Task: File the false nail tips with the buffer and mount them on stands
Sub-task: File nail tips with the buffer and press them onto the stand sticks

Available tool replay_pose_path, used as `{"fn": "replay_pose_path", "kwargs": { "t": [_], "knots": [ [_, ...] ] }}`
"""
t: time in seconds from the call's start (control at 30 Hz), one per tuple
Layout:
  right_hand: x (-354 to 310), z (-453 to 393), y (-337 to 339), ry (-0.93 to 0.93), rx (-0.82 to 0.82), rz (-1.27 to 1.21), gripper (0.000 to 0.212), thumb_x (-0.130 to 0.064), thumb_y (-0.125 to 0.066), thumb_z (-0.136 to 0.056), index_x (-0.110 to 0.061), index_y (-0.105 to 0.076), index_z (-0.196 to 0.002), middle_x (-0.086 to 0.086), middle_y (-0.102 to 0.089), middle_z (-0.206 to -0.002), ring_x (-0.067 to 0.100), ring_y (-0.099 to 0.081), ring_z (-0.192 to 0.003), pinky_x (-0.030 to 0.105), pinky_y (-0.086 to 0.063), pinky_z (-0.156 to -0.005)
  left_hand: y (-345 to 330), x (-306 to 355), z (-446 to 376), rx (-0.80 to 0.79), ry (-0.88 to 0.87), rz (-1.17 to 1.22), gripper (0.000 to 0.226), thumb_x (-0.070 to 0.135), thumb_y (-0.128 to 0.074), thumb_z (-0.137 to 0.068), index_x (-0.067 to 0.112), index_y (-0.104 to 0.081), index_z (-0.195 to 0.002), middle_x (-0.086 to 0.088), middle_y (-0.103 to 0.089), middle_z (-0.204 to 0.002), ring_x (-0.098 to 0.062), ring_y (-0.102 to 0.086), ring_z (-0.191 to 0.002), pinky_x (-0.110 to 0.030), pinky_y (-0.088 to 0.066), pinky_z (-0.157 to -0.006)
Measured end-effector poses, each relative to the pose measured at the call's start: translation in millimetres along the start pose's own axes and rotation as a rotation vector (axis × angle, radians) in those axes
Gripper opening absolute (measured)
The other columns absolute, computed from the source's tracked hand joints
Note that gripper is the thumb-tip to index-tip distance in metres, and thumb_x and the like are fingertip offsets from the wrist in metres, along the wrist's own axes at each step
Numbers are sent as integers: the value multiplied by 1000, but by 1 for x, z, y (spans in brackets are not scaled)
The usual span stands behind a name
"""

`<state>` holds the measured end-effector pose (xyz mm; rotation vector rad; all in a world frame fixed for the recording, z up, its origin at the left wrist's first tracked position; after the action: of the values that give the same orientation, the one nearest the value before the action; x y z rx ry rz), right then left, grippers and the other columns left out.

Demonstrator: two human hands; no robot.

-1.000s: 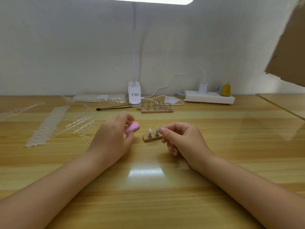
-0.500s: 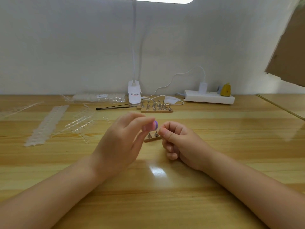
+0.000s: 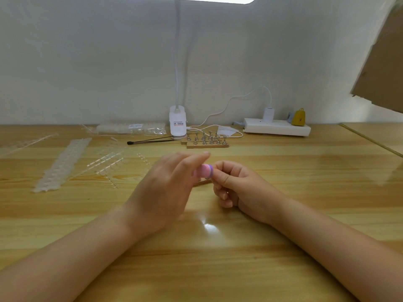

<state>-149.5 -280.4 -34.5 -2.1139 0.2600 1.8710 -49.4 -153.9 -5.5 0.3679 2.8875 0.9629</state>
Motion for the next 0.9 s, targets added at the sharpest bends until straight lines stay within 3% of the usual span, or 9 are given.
{"fn": "replay_pose_path", "kwargs": {
  "t": [0.1,0.23,0.43,0.57,0.7,0.9],
  "knots": [
    [0,0,0,1,5,-41,13,-25,-62,-81,-13,-57,-82,-2,-47,-64,8,-42,-51,19,-34,-43,5,-7,1,59,56,-7,46,0,-62,-87,9,-39,-126,-4,-67,-95,-22,-66,-86,-39,-49,-83],
    [1,0,-1,-3,-24,19,9,-25,-65,-83,-16,-62,-81,-2,-49,-61,9,-42,-51,20,-35,-45,-1,10,-4,57,-73,-12,46,4,-62,-85,8,-42,-126,-5,-67,-98,-18,-60,-93,-31,-47,-89],
    [0,0,0,-18,-53,-41,10,-24,-63,-83,-16,-60,-79,0,-47,-65,10,-44,-52,21,-35,-45,9,-5,-1,92,-32,-132,51,7,-64,-78,10,-42,-125,-5,-67,-90,-16,-59,-85,-32,-48,-83],
    [-3,1,-2,-29,-119,-4,14,-22,-59,-84,-23,-68,-73,-1,-48,-63,11,-45,-54,20,-35,-47,2,8,-4,79,-126,-95,44,11,-62,-80,11,-45,-121,-5,-68,-95,-17,-57,-89,-30,-45,-86],
    [-4,1,0,-62,-121,-73,15,-20,-58,-84,-19,-64,-71,-1,-46,-63,11,-46,-53,20,-34,-46,11,-7,-2,82,-62,-141,40,10,-59,-81,10,-44,-117,-4,-68,-87,-19,-61,-84,-31,-44,-87],
    [-6,2,-2,-53,-185,-53,16,-17,-56,-85,-19,-67,-73,0,-45,-65,11,-46,-54,21,-32,-50,1,11,-4,53,-151,-109,40,10,-61,-81,13,-44,-117,-7,-66,-84,-19,-57,-81,-32,-46,-79]
  ]
}}
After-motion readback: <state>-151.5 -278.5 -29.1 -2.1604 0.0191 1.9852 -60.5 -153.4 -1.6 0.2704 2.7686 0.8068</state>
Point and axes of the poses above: each hand's wrist, its own z-axis away from the middle knuckle, its own y-axis out of the back of the hand, x = y × z, the point moved 3 cm from there along -z, towards the middle knuckle
